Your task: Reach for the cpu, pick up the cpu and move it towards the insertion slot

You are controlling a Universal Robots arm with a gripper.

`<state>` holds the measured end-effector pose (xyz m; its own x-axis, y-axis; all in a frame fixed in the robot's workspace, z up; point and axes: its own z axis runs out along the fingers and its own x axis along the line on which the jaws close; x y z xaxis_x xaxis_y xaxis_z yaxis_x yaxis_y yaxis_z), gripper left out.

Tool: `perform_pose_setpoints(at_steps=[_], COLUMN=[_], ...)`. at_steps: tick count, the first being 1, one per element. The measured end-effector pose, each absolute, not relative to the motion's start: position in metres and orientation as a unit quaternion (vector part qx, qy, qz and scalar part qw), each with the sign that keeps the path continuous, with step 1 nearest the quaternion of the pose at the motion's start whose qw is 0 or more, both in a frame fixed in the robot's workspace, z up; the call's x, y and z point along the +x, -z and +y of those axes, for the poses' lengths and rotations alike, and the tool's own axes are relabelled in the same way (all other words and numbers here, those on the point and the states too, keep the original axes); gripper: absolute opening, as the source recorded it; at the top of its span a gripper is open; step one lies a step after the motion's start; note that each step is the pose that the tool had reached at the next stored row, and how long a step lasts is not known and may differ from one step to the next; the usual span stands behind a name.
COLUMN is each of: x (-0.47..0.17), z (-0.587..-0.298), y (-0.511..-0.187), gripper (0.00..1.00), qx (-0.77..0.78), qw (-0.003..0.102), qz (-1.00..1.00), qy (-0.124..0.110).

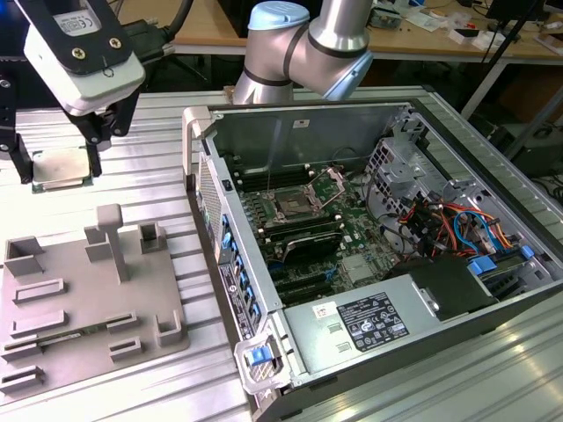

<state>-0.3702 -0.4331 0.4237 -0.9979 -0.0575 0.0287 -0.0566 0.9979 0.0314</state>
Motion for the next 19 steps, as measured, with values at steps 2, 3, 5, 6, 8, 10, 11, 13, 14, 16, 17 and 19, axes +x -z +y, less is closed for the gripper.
perform_pose_setpoints(at_steps=[2, 3, 5, 6, 8, 10, 11, 13, 14, 16, 17, 19], x=[-0.368, -0.367, -0.365, -0.364, -0.363, -0.36, -0.359, -0.357, -0.356, -0.354, -0.353, -0.352], z=[-0.433, -0.433, -0.433, -0.433, -0.433, -0.433, -0.433, -0.433, -0.433, -0.433, -0.433, -0.433], y=[-0.424, -0.424, -0.424, -0.424, -0.424, -0.424, -0.424, -0.423, -0.423, -0.423, -0.423, -0.423], gripper=[0.55, 0.55, 0.55, 0.55, 0.55, 0.55, 0.55, 0.55, 0.55, 0.55, 0.55, 0.55], qx=[0.029, 0.029, 0.029, 0.029, 0.029, 0.029, 0.029, 0.029, 0.028, 0.029, 0.029, 0.029], qw=[0.015, 0.015, 0.015, 0.015, 0.015, 0.015, 0.015, 0.015, 0.015, 0.015, 0.015, 0.015], qz=[-0.999, -0.999, -0.999, -0.999, -0.999, -0.999, -0.999, -0.999, -0.999, -0.999, -0.999, -0.999], qy=[0.015, 0.015, 0.015, 0.015, 0.015, 0.015, 0.015, 0.015, 0.015, 0.015, 0.015, 0.015])
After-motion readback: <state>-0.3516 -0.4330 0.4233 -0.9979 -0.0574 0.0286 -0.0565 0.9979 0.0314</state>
